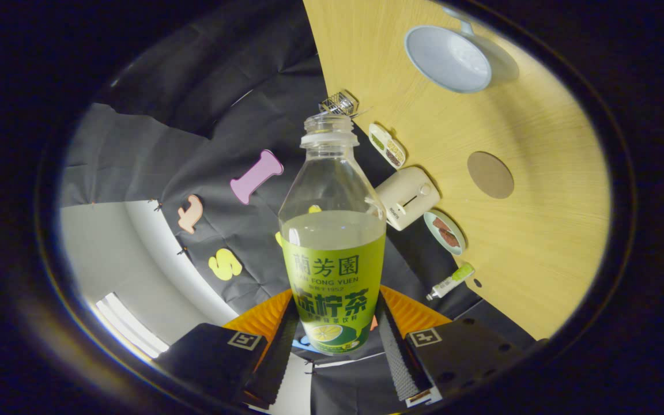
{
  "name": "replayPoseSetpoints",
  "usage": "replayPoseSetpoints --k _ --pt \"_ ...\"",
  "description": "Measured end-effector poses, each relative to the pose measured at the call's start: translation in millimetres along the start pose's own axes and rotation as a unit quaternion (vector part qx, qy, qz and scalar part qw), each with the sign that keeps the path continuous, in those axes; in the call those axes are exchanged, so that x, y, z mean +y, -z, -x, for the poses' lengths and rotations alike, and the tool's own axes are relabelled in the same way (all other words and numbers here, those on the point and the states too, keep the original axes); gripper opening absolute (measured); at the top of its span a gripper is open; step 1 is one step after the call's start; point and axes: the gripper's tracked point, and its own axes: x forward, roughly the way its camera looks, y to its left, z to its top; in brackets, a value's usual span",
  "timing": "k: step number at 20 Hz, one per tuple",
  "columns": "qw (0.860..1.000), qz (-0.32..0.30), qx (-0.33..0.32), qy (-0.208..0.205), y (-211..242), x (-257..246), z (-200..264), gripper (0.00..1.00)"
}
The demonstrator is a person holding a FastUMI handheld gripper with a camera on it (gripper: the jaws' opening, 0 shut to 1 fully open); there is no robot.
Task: Take the bottle from table, then pour the juice into the cup, finally place the bottle on the coaster
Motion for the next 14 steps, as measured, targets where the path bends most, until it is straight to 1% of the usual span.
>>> replayPoseSetpoints --k 4,7,12,14 --pt "1.000 0.013 0.000 -0.001 3.3 1.6 -0.5 0.77" --pt "0.999 0.036 0.000 -0.011 4.3 6.1 -1.4 0.77" --pt "0.995 0.100 0.006 0.009 7.6 -3.7 0.3 0.77" --pt "0.991 0.130 0.006 0.027 6.9 -13.9 -0.5 0.77"
